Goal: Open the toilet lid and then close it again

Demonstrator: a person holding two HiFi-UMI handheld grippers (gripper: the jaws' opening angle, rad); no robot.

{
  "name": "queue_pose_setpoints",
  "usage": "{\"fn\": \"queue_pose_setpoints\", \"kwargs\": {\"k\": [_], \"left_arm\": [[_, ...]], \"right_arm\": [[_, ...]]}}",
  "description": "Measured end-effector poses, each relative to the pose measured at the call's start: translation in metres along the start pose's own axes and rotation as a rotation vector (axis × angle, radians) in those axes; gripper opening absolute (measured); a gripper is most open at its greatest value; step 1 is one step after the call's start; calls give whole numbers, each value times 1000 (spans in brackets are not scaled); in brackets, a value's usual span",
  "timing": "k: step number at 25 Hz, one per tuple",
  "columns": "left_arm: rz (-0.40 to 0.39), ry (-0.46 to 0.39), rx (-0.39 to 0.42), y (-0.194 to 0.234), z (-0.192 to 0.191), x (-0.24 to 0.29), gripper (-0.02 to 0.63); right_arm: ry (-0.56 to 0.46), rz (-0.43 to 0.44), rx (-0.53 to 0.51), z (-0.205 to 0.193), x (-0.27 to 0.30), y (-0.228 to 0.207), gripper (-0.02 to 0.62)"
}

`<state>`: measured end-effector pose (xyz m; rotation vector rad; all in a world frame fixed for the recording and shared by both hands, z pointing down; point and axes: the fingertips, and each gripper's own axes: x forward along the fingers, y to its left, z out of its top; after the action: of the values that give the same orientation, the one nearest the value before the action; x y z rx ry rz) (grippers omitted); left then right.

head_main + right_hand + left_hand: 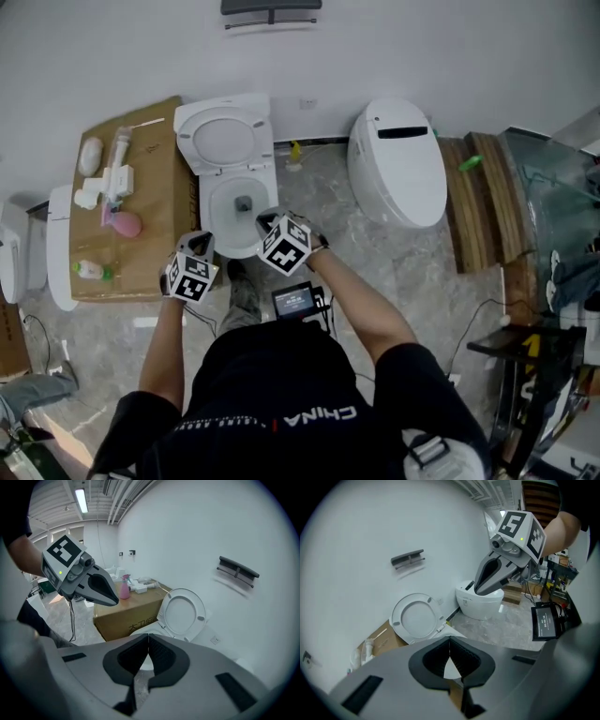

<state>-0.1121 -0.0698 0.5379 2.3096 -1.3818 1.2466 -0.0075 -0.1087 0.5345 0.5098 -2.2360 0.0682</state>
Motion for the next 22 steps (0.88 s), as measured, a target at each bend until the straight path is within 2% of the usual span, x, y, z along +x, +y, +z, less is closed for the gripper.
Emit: {"fn": "queue_pose_setpoints", "kwargs": {"k": [7,14,18,22], "left_arm": [[-65,-48,30,56,30,46,11],[-133,-94,186,109,61,71,11],[-162,-115,184,131,66,88,11],[-163,-94,147,142,64,102,11]], "right_arm": [[22,-53,-62,49,39,-42,15],[61,-106,-24,86,74,-87,15],[63,-124,-2,105,95,-102,15],[70,-91,2,108,110,-113,15]]}}
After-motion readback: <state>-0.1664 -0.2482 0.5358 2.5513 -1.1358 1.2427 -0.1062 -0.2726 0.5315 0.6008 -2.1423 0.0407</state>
